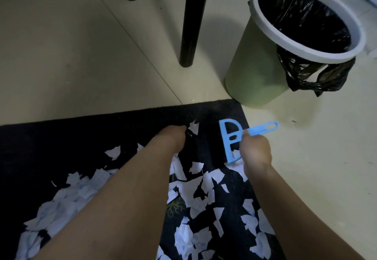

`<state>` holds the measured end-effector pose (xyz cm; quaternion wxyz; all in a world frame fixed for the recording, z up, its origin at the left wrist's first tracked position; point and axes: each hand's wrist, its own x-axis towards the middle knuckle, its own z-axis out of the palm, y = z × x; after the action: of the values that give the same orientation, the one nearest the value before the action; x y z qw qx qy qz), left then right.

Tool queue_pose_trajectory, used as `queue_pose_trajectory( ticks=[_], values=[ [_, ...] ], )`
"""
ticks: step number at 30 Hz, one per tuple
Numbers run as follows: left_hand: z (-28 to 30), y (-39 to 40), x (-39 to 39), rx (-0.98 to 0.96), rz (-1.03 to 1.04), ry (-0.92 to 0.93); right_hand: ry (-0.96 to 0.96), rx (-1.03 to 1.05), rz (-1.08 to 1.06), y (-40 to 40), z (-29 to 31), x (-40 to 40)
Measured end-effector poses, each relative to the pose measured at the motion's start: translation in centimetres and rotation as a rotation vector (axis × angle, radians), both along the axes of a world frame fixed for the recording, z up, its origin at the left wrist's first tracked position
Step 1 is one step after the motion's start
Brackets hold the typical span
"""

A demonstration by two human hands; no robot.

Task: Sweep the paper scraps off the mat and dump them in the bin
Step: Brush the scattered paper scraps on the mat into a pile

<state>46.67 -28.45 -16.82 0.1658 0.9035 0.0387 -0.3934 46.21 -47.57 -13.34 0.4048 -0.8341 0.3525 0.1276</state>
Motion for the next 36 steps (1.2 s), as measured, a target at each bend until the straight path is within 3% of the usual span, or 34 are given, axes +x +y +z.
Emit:
queue_pose_trajectory(
  ticks=[3,7,13,16,18,21,23,27,36],
  values=[
    [0.0,0.0,0.0,0.009,-0.002,-0.007,-0.075,-0.036,-0.022,0.2,1.0,1.6],
    [0.0,0.2,0.0,-0.008,0.005,-0.001,-0.021,0.009,0.081,1.9,-0.2,2.2],
    [-0.1,0.6,-0.1,-0.087,0.032,-0.032,0.17,-0.072,0.465,3.3,0.5,-0.3],
    [-0.3,1.0,-0.4,-0.092,0.007,-0.059,0.201,-0.072,0.548,2.4,2.1,-1.0],
    [-0.3,1.2,-0.5,-0.086,0.002,-0.098,0.119,-0.116,0.549,2.0,3.2,-0.4],
    [-0.1,1.7,-0.8,-0.018,0.013,-0.205,-0.151,-0.231,0.506,2.8,4.0,1.7],
    [-0.1,2.1,-0.9,0.082,0.004,-0.218,-0.258,-0.359,0.602,4.2,3.3,2.7],
    [-0.1,2.8,-0.7,0.16,0.018,-0.072,-0.231,-0.444,0.885,6.7,1.2,2.2],
    [-0.3,4.2,-0.4,0.13,0.03,-0.002,-0.194,-0.27,1.016,6.2,2.2,-4.8]
  ],
)
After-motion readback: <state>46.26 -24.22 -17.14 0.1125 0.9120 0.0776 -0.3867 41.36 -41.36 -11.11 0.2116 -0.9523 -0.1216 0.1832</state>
